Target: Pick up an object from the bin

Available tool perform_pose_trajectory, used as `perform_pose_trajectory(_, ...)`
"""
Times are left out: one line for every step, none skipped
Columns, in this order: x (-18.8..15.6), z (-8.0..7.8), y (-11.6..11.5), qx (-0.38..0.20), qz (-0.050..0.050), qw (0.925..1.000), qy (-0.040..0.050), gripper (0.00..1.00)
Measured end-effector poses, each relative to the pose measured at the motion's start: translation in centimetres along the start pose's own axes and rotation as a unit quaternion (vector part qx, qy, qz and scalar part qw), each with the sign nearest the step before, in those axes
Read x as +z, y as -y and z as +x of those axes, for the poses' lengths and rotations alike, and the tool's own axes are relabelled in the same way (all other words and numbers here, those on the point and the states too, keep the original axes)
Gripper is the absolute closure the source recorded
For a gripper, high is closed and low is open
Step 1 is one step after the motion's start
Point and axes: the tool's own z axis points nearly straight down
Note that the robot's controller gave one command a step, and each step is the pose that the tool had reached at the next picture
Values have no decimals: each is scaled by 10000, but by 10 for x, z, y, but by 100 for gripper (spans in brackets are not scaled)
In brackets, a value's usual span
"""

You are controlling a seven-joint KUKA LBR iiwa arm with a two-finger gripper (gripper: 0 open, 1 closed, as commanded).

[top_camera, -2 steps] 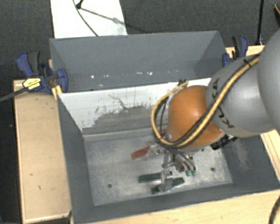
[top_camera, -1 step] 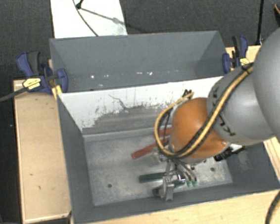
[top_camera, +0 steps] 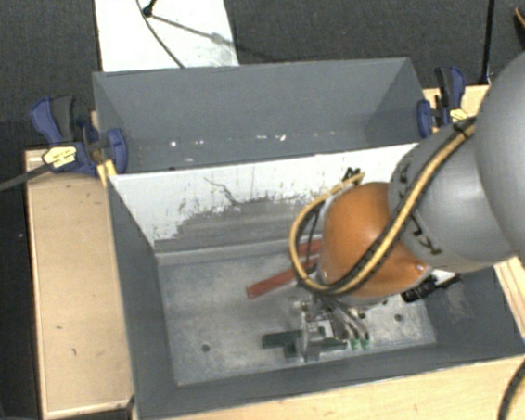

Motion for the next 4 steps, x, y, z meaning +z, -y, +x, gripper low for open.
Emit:
perform_pose_trajectory(0,-10,-7,-451,18,9990,-18,100)
perform_pose_trajectory(0,-23,-26,-1542,17,9880,7,100)
perform_pose_trajectory(-156,-32,-45,-2872,4,9579,43,100)
perform_pose_trajectory(-153,-31,-45,-2851,1,9585,2,0)
